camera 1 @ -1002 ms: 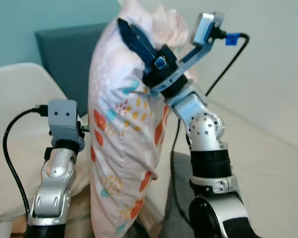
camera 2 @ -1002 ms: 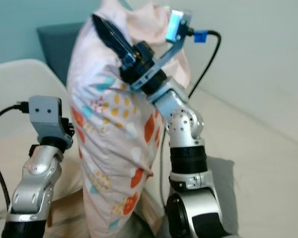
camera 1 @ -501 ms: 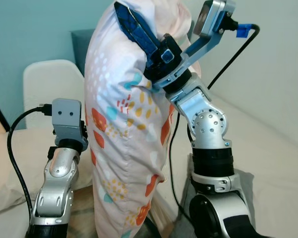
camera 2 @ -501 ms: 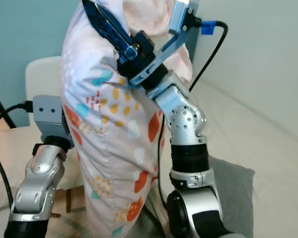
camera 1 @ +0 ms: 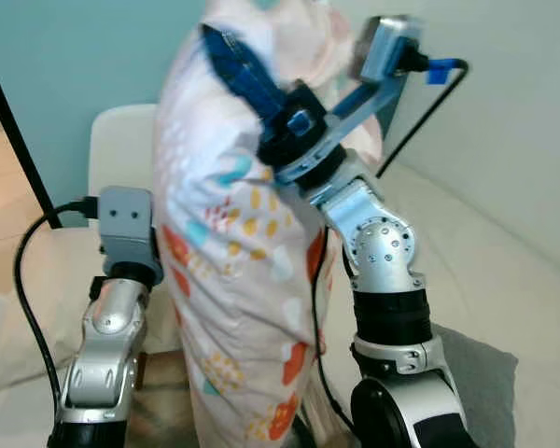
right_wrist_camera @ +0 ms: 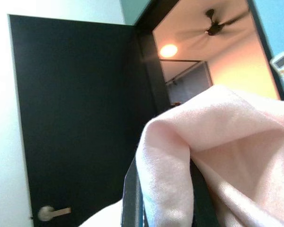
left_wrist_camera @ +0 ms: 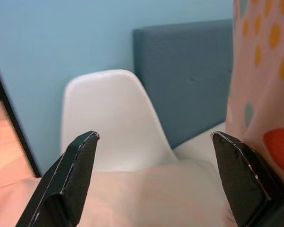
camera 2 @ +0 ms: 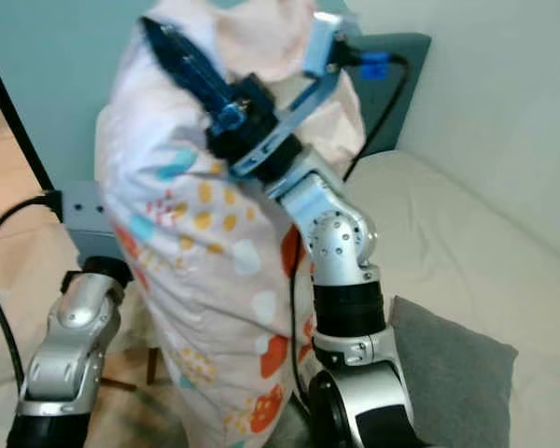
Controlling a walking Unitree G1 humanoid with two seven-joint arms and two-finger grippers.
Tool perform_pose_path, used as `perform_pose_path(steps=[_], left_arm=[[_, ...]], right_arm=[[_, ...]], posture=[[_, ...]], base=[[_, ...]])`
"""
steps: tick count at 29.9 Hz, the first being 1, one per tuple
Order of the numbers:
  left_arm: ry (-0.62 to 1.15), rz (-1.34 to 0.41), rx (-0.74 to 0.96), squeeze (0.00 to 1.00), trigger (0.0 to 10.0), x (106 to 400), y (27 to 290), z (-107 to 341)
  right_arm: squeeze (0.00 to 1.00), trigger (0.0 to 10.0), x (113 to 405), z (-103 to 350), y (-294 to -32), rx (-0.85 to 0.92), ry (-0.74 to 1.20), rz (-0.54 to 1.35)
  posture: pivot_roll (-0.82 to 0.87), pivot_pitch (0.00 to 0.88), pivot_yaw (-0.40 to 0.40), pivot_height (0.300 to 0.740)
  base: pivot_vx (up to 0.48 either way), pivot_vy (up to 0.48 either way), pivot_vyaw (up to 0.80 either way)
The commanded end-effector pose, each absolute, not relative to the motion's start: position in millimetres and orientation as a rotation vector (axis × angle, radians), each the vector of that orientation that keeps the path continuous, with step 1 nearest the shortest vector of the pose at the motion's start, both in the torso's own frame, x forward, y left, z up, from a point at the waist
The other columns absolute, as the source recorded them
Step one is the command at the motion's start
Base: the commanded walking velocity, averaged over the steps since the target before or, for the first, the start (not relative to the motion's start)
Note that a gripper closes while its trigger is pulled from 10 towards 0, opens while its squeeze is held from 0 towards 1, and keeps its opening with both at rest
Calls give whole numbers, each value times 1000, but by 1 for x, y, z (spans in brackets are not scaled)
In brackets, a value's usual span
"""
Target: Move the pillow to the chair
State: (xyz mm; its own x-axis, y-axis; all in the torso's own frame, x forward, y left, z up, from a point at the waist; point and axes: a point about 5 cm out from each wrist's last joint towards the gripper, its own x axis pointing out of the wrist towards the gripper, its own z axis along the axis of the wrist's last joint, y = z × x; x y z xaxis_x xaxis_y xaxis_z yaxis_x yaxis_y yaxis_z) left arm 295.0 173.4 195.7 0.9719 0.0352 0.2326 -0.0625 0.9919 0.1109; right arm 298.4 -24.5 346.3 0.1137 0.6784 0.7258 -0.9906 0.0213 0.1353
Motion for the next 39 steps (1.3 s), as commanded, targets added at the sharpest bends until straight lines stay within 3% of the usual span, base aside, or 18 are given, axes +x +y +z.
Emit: perform_pose_path(steps=[1,32,39], left_arm=[[-236,32,117,0,10000,294,169,195],[-244,23,111,0,10000,296,166,197],[-234,40,113,0,10000,295,168,193]], right_arm=[[0,0,288,359,-25,723,-623,1447],[0,0,266,371,-26,786,-691,1598],[0,0,304,334,-27,760,-541,1441]], posture=[[12,0,-112,740],[9,0,-111,740],[15,0,-118,740]], base=[[0,0,606],[0,0,606],[0,0,605]])
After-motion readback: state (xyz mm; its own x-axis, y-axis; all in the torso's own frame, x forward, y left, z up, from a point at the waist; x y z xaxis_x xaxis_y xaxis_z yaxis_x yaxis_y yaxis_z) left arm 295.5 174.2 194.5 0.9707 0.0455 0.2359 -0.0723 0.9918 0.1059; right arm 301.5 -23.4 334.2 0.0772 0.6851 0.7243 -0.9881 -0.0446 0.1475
